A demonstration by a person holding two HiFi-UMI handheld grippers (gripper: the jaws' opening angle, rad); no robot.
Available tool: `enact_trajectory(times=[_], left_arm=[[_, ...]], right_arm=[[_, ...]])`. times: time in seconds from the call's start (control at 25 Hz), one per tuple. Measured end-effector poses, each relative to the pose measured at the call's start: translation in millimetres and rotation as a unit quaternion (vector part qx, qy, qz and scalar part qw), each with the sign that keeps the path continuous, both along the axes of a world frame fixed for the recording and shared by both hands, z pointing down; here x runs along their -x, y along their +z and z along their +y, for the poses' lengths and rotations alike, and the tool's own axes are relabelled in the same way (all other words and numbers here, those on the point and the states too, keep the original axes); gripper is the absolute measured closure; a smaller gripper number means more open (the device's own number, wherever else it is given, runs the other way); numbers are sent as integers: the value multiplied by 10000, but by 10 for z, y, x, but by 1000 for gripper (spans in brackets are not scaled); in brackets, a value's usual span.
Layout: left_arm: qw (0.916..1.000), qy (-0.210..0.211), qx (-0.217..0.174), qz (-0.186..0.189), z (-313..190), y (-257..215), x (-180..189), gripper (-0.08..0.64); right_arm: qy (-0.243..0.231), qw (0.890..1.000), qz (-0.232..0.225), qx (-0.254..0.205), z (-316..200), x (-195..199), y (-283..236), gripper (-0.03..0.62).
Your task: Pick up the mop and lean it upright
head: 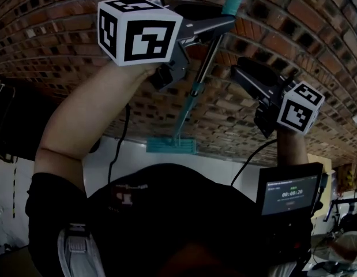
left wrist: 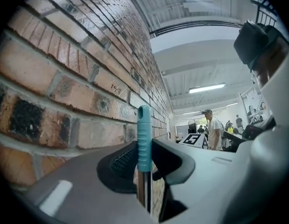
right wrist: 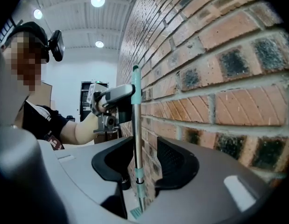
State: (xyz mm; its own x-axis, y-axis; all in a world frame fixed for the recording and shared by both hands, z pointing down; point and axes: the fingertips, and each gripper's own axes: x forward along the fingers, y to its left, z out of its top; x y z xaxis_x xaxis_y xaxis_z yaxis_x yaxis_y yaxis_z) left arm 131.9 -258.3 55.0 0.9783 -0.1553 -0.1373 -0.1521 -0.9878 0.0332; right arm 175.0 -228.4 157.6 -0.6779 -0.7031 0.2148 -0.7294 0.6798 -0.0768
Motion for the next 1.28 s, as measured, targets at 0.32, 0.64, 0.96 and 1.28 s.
enact_trajectory(times=[0.32, 0.64, 0.96, 1.28], left_arm=[[9999, -40, 46, -104, -31, 541, -62, 468], [9995, -104, 239, -155, -101, 1386, -138, 468], [9982, -192, 368, -423, -140, 2278, -191, 468], [9960, -243, 400, -755, -84, 2993, -187, 468]], right_arm=[[280, 9990, -15, -357, -49, -354, 51, 453], [453, 9976, 136, -503, -1, -604, 389, 554], [474, 9968, 298, -566, 16, -697, 847, 563], [653, 9957, 166, -632, 22, -789, 1116, 565]])
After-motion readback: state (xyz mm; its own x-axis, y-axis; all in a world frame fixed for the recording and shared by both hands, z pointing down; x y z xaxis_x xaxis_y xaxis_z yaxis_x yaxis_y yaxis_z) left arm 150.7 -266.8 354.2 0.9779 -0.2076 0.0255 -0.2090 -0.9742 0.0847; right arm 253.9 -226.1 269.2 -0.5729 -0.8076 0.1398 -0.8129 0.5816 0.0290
